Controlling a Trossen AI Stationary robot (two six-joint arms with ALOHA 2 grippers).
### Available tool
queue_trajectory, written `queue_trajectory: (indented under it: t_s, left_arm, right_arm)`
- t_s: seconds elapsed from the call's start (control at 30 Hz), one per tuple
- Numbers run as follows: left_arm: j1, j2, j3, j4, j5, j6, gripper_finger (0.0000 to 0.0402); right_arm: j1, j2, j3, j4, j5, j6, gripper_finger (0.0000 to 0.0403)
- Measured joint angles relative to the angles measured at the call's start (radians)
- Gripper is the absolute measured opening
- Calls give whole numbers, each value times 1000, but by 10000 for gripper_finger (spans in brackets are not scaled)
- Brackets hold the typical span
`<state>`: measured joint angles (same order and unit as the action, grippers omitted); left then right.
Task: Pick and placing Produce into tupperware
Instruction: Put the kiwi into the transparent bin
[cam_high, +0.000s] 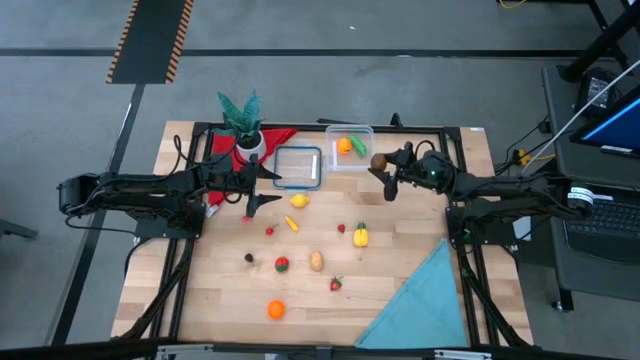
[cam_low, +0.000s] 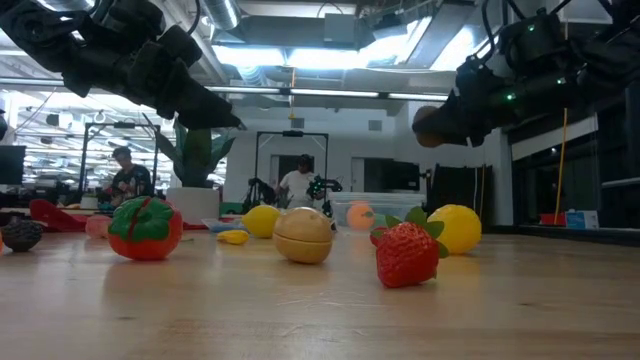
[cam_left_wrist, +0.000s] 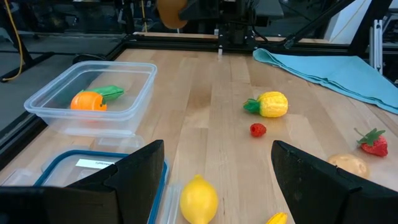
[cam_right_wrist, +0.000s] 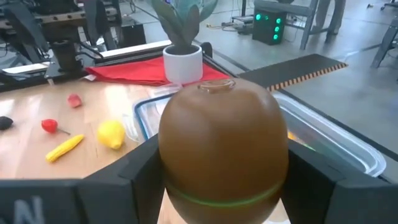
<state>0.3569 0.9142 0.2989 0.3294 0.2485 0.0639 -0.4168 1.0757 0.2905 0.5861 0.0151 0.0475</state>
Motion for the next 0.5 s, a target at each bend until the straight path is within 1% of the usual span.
queue_trajectory:
  t_s: [0.23,0.5]
  left_arm:
    - [0,0,0,0,0,0,289]
    - [0,0,0,0,0,10,289]
  right_arm:
    - [-4,41,18,41,-1,4,246]
    - [-57,142,149,-41,-17,0,246]
